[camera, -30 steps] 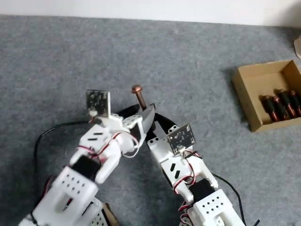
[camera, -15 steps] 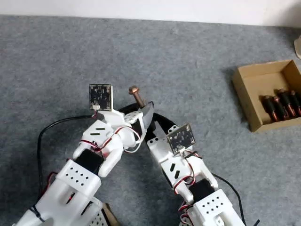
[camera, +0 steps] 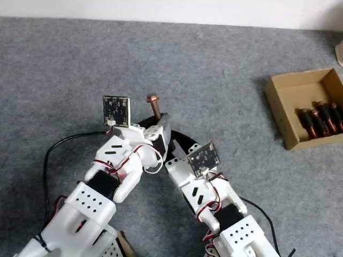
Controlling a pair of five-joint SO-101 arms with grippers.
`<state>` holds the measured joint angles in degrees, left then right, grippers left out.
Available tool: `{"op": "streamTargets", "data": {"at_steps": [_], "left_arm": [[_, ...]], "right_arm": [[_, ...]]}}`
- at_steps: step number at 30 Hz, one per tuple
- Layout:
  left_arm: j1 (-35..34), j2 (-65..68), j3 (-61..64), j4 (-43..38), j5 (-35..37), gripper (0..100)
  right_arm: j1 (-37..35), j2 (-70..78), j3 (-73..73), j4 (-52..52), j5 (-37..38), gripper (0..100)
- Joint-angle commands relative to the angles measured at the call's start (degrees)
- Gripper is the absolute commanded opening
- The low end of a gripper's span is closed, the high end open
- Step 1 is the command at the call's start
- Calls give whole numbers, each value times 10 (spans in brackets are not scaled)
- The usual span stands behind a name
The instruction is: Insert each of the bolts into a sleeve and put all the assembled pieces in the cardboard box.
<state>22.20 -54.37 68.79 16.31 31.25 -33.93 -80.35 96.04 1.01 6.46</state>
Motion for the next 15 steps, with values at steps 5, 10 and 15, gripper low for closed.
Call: {"op": "streamTargets", "data": {"at_steps": [5,10,15], "left_arm": [[30,-43,-2,-11,-4,6],[25,-166,55,-10,0,6],[40,-235,90,36,0,6]], "right_arm": [[12,-11,74,-17,-4,6],[25,-11,74,-19,-4,6],[26,-11,74,-19,-4,6]]}}
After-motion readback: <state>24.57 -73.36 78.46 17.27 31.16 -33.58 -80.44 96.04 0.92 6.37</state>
